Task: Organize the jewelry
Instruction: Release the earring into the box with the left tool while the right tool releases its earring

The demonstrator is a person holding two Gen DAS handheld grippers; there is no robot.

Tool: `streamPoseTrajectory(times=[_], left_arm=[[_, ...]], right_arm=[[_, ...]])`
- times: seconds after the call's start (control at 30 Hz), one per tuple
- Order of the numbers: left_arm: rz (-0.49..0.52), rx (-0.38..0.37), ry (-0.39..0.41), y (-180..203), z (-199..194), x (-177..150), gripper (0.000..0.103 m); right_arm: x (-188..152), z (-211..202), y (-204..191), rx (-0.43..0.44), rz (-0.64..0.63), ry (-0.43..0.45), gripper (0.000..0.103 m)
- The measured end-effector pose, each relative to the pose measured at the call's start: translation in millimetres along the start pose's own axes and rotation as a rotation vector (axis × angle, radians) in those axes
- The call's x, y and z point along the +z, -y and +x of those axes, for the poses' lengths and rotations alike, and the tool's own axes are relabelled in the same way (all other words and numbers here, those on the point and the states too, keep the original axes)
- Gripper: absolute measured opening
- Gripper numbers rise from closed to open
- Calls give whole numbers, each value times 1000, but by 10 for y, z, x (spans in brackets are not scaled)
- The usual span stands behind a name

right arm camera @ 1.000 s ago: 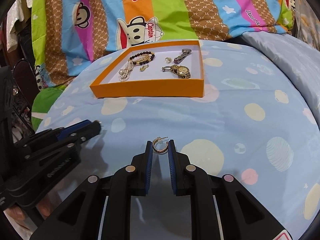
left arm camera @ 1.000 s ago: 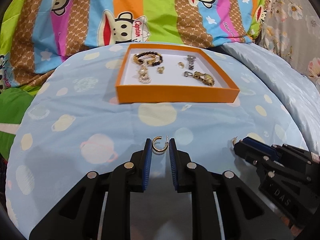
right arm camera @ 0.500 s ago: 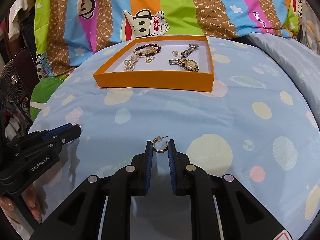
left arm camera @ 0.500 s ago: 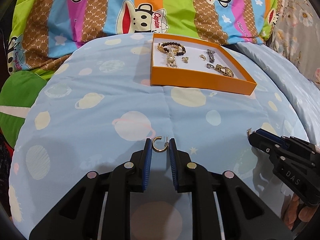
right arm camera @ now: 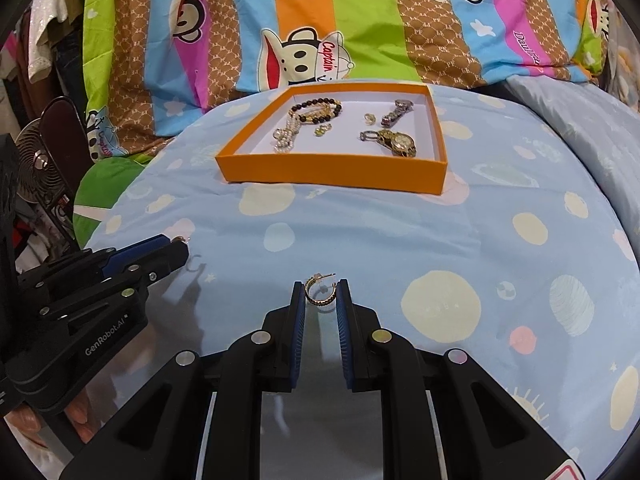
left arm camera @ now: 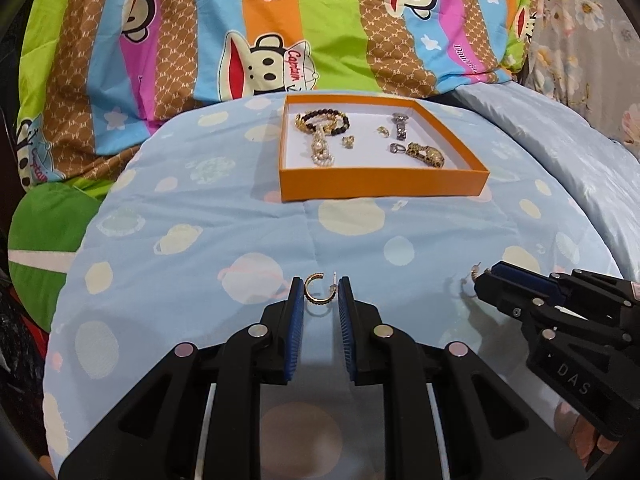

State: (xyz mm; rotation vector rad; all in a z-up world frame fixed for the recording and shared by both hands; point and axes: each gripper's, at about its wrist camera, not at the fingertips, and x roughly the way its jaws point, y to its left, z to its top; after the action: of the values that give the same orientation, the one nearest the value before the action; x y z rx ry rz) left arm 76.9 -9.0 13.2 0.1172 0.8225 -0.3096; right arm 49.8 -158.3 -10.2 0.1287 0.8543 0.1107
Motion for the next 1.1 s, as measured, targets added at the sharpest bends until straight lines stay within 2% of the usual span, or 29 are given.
streamPoseTrajectory(times=[0.2,0.43,0.73,0.93,1.1], left_arm=[[11,3,47,16,-103,207,17],[16,22,121,-3,-190,604,17],[4,39,189,-10,-59,1141,17],[-43,24,197,-67,185,1470,17],[-114,-39,136,-158,520,1641,17]], right_arm=[[169,-123,-30,4,-24,43,14],[468,-225,15,3,-45,96,14],[1008,-215,158,-2,-36,166,14],[1349,-30,203,-1,-27,190,14],[1547,262,232,34,-2,158,14]])
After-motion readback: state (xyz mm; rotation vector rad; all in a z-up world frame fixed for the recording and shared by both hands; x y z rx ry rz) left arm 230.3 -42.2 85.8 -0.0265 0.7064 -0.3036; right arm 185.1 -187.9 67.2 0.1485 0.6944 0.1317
